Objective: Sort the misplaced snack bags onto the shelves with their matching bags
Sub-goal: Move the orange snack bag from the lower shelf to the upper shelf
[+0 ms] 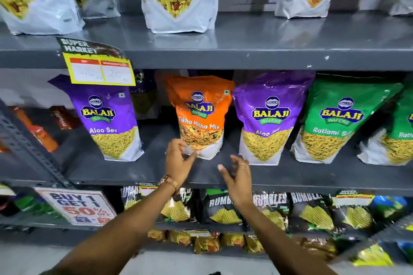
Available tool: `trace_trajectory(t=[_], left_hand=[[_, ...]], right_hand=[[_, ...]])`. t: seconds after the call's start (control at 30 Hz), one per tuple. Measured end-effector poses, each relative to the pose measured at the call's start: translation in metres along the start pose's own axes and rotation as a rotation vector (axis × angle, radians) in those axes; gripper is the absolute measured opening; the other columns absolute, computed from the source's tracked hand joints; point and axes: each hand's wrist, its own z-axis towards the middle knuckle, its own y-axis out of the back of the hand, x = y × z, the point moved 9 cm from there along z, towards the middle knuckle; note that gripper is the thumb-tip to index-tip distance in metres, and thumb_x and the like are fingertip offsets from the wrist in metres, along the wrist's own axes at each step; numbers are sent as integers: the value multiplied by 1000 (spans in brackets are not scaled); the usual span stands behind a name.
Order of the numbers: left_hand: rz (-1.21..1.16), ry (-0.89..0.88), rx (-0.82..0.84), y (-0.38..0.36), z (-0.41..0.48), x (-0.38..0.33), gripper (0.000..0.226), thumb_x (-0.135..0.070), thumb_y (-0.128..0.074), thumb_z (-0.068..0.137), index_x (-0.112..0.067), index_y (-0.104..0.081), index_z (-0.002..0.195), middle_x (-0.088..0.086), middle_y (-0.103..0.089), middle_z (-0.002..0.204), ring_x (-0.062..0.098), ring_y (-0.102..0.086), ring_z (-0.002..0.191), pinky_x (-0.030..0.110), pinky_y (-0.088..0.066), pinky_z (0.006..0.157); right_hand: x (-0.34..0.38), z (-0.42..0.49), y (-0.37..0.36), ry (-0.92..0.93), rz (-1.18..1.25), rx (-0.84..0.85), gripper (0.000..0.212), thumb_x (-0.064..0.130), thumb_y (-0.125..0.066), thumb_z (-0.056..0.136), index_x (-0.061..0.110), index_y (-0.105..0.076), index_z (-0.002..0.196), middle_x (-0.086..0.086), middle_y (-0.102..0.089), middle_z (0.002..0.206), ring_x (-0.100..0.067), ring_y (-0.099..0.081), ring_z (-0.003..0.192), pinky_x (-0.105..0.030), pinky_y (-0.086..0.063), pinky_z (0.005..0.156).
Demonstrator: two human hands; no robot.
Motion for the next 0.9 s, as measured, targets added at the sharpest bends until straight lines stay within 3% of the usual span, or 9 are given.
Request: trace_trajectory(t=[0.1,0.2,0.3,0.4,0.53,0.67,0.8,0.9], left_hand=[[-74,137,6,7,20,15,87,-44,-85,56,-5,-46,123,14,-51,119,33,-55,110,46,-50,92],[-198,230,195,-9,41,18,116,-34,-90,53,-7,-25,145,17,-38,148,30,-39,136,47,-35,113],[-314,260,419,-28,53,19,103,-19,-89,57,-12,-31,142,12,-52,139,27,-50,129,39,-43,105],[-316,219,521,-29,52,22,79,-8,-84,69,-12,-41,135,6,-58,124,29,-55,125,29,-47,92],[-321,179,504,-14,49,26,89,-42,-83,51,-20,-47,129,5,-63,123,25,-60,119,40,-50,100],[-317,147,469,9,27,28,76,-44,-82,55,-32,-47,121,1,-64,120,20,-61,114,42,-50,100],[-261,143,415,39,4,40,73,-47,-83,55,-32,-50,118,-1,-65,117,17,-62,108,36,-49,96],[-236,134,368,65,-11,37,64,-56,-80,50,-38,-60,108,-2,-72,110,10,-67,100,41,-56,93]], right_hand=[[5,29,-33,-86,-42,73,81,34,-74,81,-2,-37,143,-18,-44,147,-33,-40,139,-45,-33,116],[13,59,-53,-101,-37,81,80,43,-79,70,-2,-50,129,-18,-62,128,-33,-58,121,-46,-47,102],[25,65,-57,-171,37,94,61,18,-77,79,-4,-46,127,-11,-60,118,-22,-58,108,-34,-48,91],[23,69,-55,-141,-9,78,54,9,-70,85,-6,-44,129,-16,-59,121,-23,-56,109,-28,-43,88],[25,71,-55,-81,-52,93,49,7,-71,83,-4,-49,126,-21,-64,125,-31,-61,115,-46,-49,100],[22,52,-65,-85,-61,128,42,7,-69,85,-1,-50,122,-16,-65,120,-25,-61,110,-36,-50,94],[26,21,-74,-76,-37,178,39,6,-69,86,1,-51,120,-5,-62,106,-20,-59,103,-12,-49,76],[37,1,-78,-55,11,200,34,5,-68,86,12,-50,115,-4,-63,108,-22,-60,106,-26,-52,90]])
